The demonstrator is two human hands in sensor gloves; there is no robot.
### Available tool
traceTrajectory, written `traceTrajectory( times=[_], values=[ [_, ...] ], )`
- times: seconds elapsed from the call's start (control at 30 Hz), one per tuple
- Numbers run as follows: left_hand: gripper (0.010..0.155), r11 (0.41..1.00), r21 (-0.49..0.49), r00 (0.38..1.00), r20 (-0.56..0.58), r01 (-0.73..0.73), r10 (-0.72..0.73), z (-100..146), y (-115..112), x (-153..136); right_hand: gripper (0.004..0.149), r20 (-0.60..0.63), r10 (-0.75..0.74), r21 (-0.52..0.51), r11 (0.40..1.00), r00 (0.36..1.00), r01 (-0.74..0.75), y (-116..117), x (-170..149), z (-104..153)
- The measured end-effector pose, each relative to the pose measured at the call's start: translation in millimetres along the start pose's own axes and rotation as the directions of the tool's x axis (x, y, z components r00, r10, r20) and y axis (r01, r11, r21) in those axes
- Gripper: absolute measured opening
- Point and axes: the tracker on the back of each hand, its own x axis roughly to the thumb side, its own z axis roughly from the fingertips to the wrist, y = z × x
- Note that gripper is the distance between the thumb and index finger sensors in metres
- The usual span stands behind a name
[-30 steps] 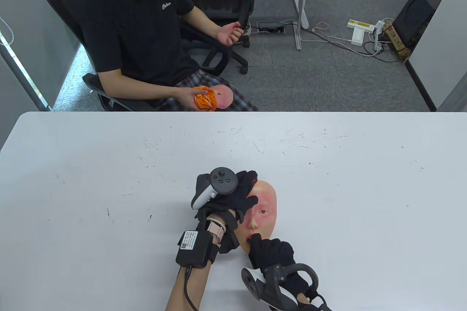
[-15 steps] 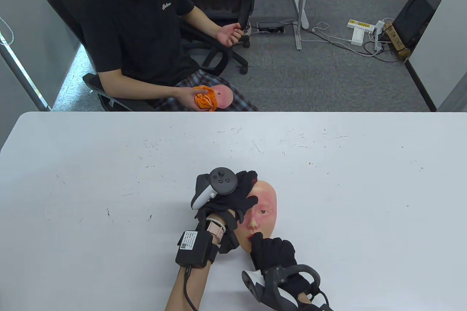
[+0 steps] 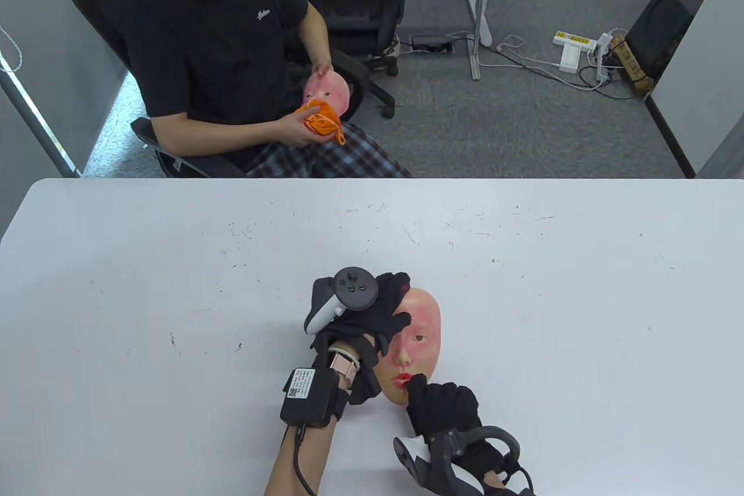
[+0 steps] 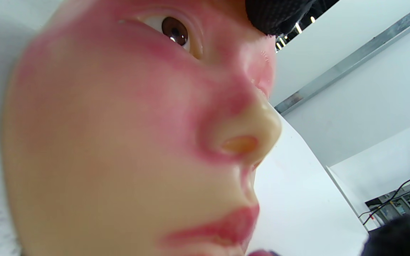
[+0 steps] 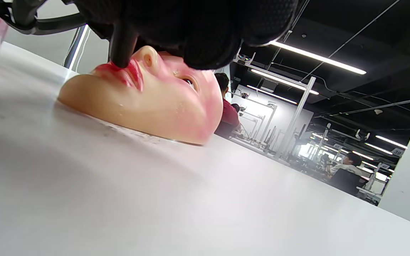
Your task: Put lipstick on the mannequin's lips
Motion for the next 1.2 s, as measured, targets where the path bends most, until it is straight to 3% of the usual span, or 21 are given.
traceTrajectory(
  times=[0.2, 0.37, 0.57, 0.83, 1.07, 1.2],
  values=[
    [0.076, 1.0, 0.001, 1.0, 0.001, 0.0, 0.0, 0, 0, 0, 0.051, 0.049, 0.104, 0.028, 0.994, 0.993, -0.105, 1, 20, -9],
    [0.076, 1.0, 0.0, 1.0, 0.002, -0.002, 0.002, 0, 0, 0, 0.051, 0.014, 0.074, -0.045, 0.996, 0.997, -0.073, 0, 11, -6],
    [0.075, 1.0, -0.002, 1.0, 0.005, -0.006, 0.006, 0, 0, -1, 0.051, 0.068, 0.153, -0.039, 0.988, 0.986, -0.15, 1, 22, -3],
    [0.076, 1.0, 0.001, 1.0, 0.004, -0.008, 0.008, 0, 0, -1, 0.051, 0.006, 0.102, -0.035, 0.994, 0.995, -0.102, 2, 3, 7],
    [0.076, 1.0, -0.002, 1.0, 0.004, -0.01, 0.01, 0, 0, -1, 0.051, 0.059, 0.166, -0.032, 0.986, 0.984, -0.165, 3, 20, 0],
    [0.076, 1.0, 0.001, 1.0, 0.003, -0.011, 0.011, 0, 0, -1, 0.051, 0.017, 0.131, -0.056, 0.99, 0.991, -0.13, 2, 12, 3]
  ],
)
